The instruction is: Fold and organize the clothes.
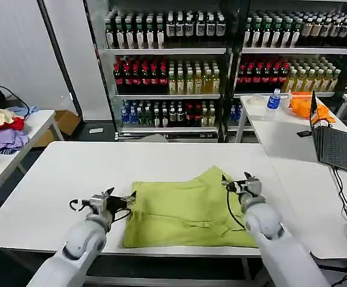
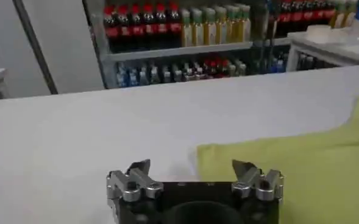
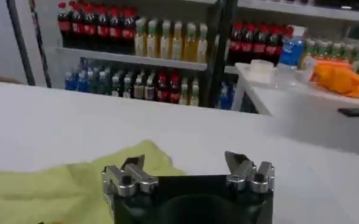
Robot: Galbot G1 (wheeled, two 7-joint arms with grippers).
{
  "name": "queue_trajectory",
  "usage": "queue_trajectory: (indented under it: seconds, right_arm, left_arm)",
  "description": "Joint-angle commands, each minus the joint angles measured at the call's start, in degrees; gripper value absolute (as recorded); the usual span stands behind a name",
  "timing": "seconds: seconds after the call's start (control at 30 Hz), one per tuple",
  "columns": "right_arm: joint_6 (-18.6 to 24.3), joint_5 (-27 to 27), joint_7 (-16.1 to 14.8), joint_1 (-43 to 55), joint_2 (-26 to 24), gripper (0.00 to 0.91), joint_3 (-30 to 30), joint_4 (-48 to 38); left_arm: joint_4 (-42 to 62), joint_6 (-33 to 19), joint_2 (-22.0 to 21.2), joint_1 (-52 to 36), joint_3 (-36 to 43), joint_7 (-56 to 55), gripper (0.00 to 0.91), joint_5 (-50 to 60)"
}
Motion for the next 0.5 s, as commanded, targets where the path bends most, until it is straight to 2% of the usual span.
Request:
queue_trajectory:
  seconds: [0.03, 0.2, 0.23, 0.27, 0.3, 0.33, 0.37, 0.4, 0.43, 0.47, 0.5]
  right_arm:
    - [-0.3, 2.5, -0.3, 12.3, 3.6, 0.907, -5.2, -15.4]
    - [-0.3, 3.8, -1.0, 14.2, 5.5, 0.907, -6.0, -19.2]
    - [-0.3, 4.1, -1.2, 14.5, 5.8, 0.907, -6.2, -20.0]
    - [-0.3, 4.3, -1.5, 14.8, 6.2, 0.907, -6.5, -20.9]
    - [-0.3, 4.5, -1.6, 15.0, 6.4, 0.907, -6.6, -21.8]
    - [-0.3, 4.6, -1.6, 15.2, 6.9, 0.907, -6.8, -23.0]
    - [-0.3, 4.8, -1.6, 15.2, 7.2, 0.907, -7.0, -23.4]
    - [-0.3, 5.0, -1.7, 15.2, 7.4, 0.826, -7.2, -24.1]
    - [-0.3, 5.0, -1.8, 15.0, 7.5, 0.534, -7.4, -24.4]
    - [-0.3, 5.0, -1.8, 14.8, 7.6, 0.353, -7.6, -24.3]
    - [-0.3, 5.0, -1.9, 14.6, 7.6, 0.040, -7.7, -24.3]
  left_arm:
    - [15.6, 0.1, -2.6, -13.2, 6.9, -0.1, 0.907, -0.1]
    - [16.3, 0.1, -3.2, -13.1, 7.3, 0.0, 0.907, -0.2]
    - [16.3, 0.1, -3.2, -13.1, 7.3, 0.1, 0.846, -0.2]
    - [16.5, 0.1, -3.4, -13.1, 7.4, 0.1, 0.736, -0.2]
    - [16.6, 0.1, -3.4, -13.1, 7.4, 0.1, 0.403, -0.1]
    - [16.7, 0.1, -3.5, -13.1, 7.5, 0.1, 0.282, -0.1]
    - [16.8, 0.1, -3.6, -13.0, 7.5, 0.3, 0.091, -0.1]
    - [16.8, 0.1, -3.6, -12.9, 7.5, 0.4, 0.050, -0.2]
    - [16.9, 0.1, -3.6, -12.8, 7.5, 0.5, 0.030, -0.2]
    - [16.9, 0.1, -3.6, -12.6, 7.5, 0.6, 0.020, -0.2]
    - [16.8, 0.1, -3.6, -12.5, 7.5, 0.7, 0.030, -0.2]
